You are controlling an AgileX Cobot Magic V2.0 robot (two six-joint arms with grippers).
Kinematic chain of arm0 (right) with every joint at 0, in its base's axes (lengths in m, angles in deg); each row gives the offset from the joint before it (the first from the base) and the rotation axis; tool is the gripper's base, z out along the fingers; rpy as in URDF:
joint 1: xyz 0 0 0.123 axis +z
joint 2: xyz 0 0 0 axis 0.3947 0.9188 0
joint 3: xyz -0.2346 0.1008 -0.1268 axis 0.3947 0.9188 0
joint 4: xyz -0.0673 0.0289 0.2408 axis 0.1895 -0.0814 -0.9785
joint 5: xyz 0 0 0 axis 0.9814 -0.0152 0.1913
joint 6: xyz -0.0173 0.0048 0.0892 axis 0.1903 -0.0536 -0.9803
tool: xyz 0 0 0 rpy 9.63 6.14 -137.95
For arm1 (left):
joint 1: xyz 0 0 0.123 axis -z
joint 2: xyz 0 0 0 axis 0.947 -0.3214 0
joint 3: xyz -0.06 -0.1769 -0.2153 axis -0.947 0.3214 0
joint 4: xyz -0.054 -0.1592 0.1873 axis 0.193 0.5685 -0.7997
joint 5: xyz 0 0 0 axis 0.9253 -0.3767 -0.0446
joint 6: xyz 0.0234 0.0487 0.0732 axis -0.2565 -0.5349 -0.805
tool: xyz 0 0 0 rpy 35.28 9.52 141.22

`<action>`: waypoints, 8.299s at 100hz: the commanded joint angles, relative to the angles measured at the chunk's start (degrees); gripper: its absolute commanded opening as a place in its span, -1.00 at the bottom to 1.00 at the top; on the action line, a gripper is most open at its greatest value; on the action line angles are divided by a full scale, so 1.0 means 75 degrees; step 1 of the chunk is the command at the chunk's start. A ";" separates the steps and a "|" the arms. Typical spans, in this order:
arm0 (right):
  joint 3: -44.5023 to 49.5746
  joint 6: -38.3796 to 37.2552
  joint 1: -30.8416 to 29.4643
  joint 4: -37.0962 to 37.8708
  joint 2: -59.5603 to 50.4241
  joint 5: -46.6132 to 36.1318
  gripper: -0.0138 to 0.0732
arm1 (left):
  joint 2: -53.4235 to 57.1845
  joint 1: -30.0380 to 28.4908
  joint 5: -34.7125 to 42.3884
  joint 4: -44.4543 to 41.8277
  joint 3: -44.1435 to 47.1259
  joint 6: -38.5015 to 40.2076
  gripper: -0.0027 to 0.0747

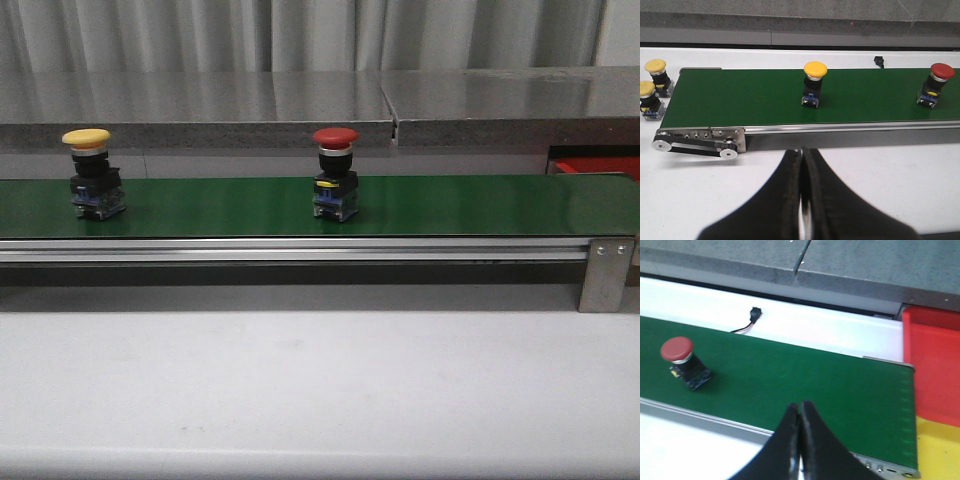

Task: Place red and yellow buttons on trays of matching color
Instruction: 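Move the right gripper down over the red button on the belt, then grasp the red button with the right gripper and carry it to the red tray, then lower the red button into the red tray and open the right gripper, then move the right gripper down onto the yellow button and grasp it, then carry the yellow button into the yellow tray and release it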

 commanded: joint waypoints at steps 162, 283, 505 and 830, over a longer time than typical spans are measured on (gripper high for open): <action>-0.5991 0.0962 0.0503 -0.0770 0.6449 0.3673 0.61 | -0.0055 0.0059 0.0539 0.0100 -0.0191 0.0015 -0.98; -0.6001 0.0953 -0.3226 -0.0597 0.5724 0.3034 -0.54 | -0.0055 0.0059 0.0539 0.0100 -0.0191 0.0015 -0.98; -0.9004 0.1118 -0.3585 -0.1424 0.6679 0.3949 0.59 | -0.0055 0.0059 0.0553 0.0100 -0.0191 0.0015 -0.98; -0.5583 0.1694 -0.3711 -0.2150 0.5299 0.3686 -0.79 | -0.0055 0.0059 0.0566 0.0100 -0.0191 0.0015 -0.98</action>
